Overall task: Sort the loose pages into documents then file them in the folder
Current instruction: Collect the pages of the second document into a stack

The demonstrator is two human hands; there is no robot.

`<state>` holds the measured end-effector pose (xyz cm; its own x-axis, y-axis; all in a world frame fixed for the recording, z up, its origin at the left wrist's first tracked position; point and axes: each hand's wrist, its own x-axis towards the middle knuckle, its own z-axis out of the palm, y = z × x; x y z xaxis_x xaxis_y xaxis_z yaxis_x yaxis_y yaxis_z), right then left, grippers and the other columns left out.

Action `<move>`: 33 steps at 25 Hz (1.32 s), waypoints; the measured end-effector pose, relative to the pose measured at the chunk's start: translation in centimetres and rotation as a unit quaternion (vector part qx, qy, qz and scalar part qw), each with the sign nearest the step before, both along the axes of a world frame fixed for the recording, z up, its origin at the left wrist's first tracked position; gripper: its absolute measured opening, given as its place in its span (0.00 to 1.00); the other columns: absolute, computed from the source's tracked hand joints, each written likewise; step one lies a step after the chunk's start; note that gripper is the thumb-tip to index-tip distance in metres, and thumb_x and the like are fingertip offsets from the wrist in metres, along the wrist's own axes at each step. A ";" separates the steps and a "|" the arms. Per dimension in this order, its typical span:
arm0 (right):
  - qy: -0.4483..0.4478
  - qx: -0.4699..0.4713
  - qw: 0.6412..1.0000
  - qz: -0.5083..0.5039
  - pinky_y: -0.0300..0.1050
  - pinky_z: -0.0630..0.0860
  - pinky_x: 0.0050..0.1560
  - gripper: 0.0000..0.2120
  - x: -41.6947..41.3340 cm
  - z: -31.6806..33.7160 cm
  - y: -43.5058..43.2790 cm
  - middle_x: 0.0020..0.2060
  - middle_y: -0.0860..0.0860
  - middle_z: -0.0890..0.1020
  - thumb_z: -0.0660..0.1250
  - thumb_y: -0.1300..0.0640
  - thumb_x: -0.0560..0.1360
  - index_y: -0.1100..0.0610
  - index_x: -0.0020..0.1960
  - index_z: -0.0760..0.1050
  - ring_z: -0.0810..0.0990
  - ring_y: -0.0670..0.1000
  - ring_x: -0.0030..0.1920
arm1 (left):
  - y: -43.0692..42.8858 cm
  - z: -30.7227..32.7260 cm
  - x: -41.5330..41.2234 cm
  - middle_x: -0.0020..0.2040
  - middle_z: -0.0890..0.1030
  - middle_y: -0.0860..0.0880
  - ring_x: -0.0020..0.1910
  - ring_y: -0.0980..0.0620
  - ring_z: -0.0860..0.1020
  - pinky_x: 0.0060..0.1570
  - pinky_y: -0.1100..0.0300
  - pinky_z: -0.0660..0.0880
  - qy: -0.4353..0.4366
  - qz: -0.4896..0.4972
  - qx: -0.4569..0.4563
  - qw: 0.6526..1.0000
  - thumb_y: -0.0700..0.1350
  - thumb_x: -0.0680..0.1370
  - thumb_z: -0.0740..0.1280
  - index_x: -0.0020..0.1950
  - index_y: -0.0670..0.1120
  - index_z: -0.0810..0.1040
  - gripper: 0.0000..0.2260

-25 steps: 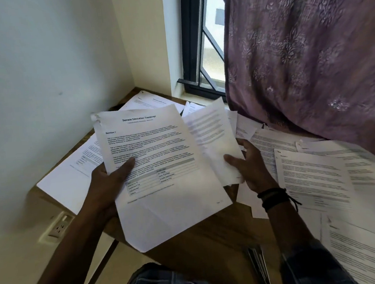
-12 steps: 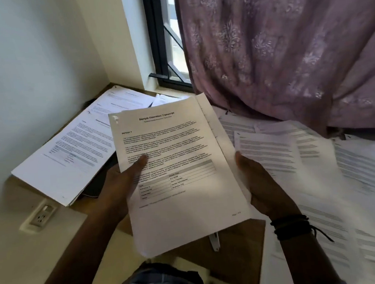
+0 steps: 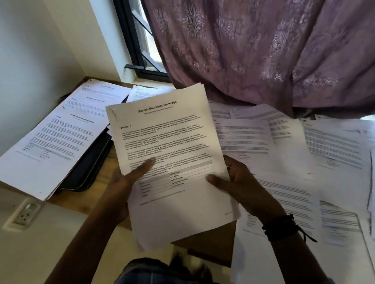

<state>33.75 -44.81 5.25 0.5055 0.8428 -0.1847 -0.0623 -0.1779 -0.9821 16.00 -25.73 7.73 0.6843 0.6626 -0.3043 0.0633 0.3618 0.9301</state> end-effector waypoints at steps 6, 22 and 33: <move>-0.159 -0.143 0.964 -0.157 0.43 0.74 0.61 0.20 2.9 -3.8 1.4 0.64 0.49 0.78 0.67 0.49 0.77 0.54 0.68 0.72 0.77 0.48 0.62 | 2.9 -2.0 -0.1 0.56 0.84 0.47 0.54 0.45 0.83 0.48 0.47 0.81 0.005 -0.008 0.043 0.999 0.37 0.77 0.67 0.62 0.47 0.77 0.14; -0.514 -0.369 0.774 -0.021 0.60 0.43 0.76 0.36 3.9 -9.0 8.5 0.77 0.55 0.59 0.46 0.36 0.77 0.57 0.77 0.60 0.53 0.56 0.78 | 9.2 -4.8 -1.4 0.48 0.86 0.52 0.47 0.52 0.85 0.38 0.59 0.82 0.000 0.135 0.051 0.990 0.37 0.76 0.69 0.54 0.48 0.79 0.09; -0.459 -0.194 0.865 -0.061 0.54 0.49 0.76 0.27 3.4 -9.9 10.1 0.67 0.48 0.74 0.54 0.36 0.79 0.53 0.69 0.71 0.69 0.48 0.71 | 8.1 -4.5 -0.5 0.51 0.85 0.50 0.48 0.52 0.85 0.40 0.56 0.82 -0.003 0.146 0.022 0.989 0.39 0.76 0.69 0.57 0.49 0.78 0.11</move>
